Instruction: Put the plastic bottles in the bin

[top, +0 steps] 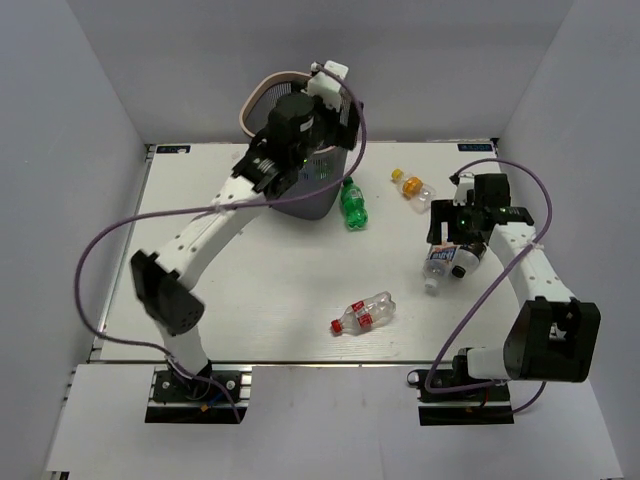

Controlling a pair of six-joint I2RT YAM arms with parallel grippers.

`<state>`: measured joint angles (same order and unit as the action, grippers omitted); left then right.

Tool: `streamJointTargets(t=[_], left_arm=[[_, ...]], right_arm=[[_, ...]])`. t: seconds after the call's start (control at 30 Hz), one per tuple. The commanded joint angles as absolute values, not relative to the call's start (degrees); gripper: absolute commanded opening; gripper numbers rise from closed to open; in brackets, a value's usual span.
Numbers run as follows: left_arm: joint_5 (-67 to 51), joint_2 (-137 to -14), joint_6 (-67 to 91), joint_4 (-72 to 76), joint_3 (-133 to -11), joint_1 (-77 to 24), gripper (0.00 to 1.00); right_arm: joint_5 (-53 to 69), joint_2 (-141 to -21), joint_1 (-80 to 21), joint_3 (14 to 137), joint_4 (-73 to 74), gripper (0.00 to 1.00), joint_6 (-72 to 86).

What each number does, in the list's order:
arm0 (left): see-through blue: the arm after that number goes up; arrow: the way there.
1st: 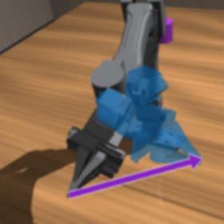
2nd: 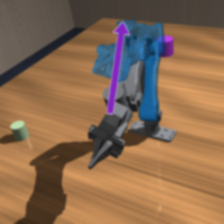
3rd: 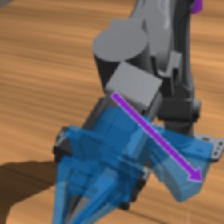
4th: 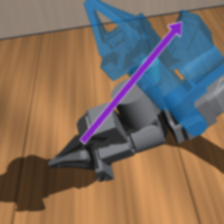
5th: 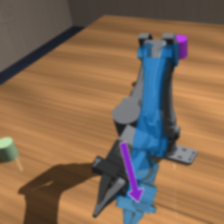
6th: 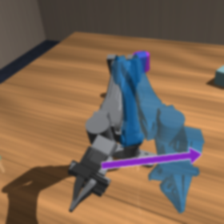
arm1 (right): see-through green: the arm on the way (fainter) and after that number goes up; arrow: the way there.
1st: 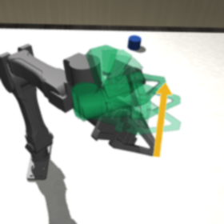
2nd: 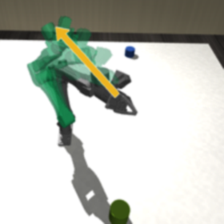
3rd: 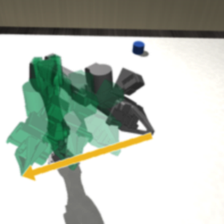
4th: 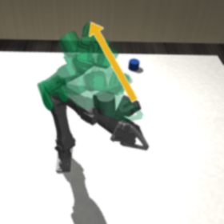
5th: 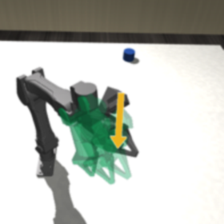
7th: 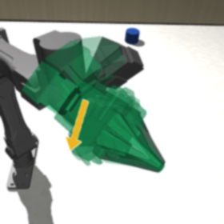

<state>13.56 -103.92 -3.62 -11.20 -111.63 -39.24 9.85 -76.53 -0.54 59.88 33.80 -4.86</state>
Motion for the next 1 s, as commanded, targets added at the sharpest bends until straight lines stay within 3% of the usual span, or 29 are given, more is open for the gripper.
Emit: streamJointTargets(t=[0.0, 0.07, 0.23, 0.57, 0.6, 0.77, 0.83, 0.97], left_arm=[[-7.53, -93.27, 3.06, -18.19, -103.13, -41.92, 1.0], [-11.59, -88.7, 5.87, -19.68, -93.67, -44.54, 1.0], [-9.06, -83.5, 8.88, -22.84, -74.66, -49.48, 1.0], [-1.33, -81.56, 12.83, -18.81, -58.28, -57.3, 1.0], [-0.8, -81.56, 13.62, -18.29, -57.75, -57.83, 1.0], [2.1, -79.11, 14.76, -18.28, -54.85, -60.29, 1.0], [2.11, -77.97, 14.77, -17.75, -53.89, -61.43, 1.0], [2.64, -76.12, 16.08, -16.52, -50.55, -62.14, 1.0]], right_arm=[[5.89, -79.61, 1.23, 59.85, 34.89, 0.85, -2.73], [4.23, -80.85, 1.05, 59.85, 34.8, 0.85, -1.94], [0.53, -84.81, 1.14, 59.94, 34.01, 0.85, -1.41], [2.11, -94.38, 1.05, 60.03, 30.85, 0.86, 2.37], [3.07, -94.92, 1.05, 59.94, 30.68, 0.82, 2.37], [6.5, -94.05, 1.14, 62.39, 30.85, 0.35, -1.3], [13.15, -91.15, 1.23, 63.63, 31.64, 0.23, -6.39], [28.37, -86.14, 0.97, 73.46, 32.7, 0.09, -14.76]])
